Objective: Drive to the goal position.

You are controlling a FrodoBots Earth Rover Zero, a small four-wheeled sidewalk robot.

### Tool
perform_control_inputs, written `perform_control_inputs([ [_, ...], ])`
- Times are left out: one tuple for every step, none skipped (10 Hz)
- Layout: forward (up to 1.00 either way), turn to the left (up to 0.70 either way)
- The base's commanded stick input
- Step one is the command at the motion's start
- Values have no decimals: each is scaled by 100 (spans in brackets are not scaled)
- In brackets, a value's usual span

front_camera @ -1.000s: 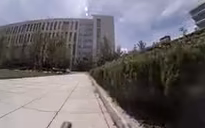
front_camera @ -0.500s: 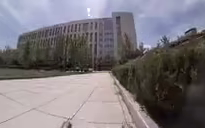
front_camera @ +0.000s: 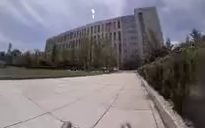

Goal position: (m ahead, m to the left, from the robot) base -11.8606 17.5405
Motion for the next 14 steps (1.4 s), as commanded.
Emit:
perform_control_inputs([
  [70, 35],
  [70, 35],
  [70, 35],
  [70, 35],
  [70, 35],
  [70, 35],
  [70, 35],
  [70, 35],
  [70, 35],
  [70, 35],
  [70, 35],
  [70, 35],
  [70, 35],
  [70, 35],
])
